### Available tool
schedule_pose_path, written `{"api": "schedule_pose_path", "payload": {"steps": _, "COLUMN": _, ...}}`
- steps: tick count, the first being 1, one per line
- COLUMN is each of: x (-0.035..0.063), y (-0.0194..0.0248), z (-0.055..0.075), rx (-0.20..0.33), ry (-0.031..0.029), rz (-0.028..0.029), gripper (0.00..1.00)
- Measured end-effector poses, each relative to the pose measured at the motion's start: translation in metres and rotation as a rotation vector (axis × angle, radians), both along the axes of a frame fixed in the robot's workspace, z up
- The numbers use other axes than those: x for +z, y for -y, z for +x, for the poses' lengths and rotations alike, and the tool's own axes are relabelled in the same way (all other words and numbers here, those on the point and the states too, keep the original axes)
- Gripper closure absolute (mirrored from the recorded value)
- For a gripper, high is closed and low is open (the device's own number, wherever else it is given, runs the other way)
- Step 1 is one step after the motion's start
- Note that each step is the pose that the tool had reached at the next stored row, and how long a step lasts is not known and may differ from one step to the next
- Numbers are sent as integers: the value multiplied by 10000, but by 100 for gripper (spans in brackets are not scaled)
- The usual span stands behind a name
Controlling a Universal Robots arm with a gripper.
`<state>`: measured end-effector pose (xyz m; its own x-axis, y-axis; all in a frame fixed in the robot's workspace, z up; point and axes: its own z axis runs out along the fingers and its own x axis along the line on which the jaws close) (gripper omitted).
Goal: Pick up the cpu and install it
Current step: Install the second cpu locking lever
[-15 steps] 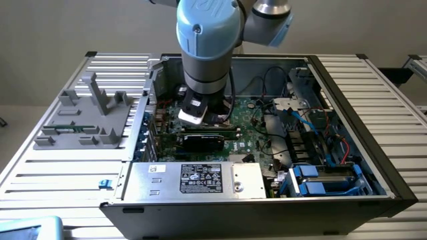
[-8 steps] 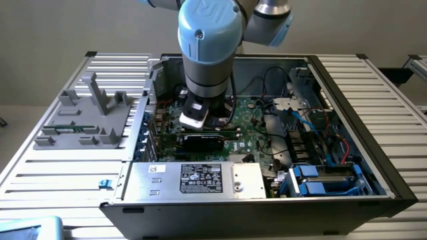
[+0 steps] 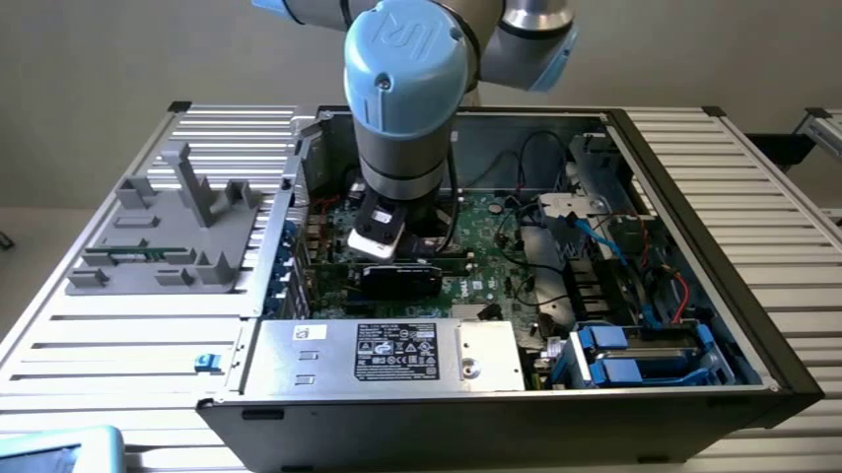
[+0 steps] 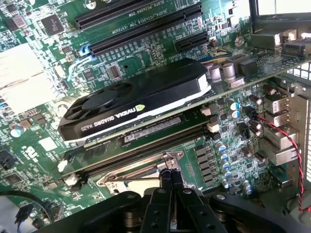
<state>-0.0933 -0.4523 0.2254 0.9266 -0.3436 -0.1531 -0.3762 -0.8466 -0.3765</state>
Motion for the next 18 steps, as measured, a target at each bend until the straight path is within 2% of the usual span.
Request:
{"api": "schedule_pose_path", "payload": {"steps": 12, "x": -42, "y": -77, "z": -38, "rx": -21, "ry": -21, "rz": -1, "gripper": 89}}
{"api": "schedule_pose_path", "payload": {"steps": 18, "x": -88, "y": -79, "z": -42, "rx": -24, "ry": -21, "rz": 1, "gripper": 89}}
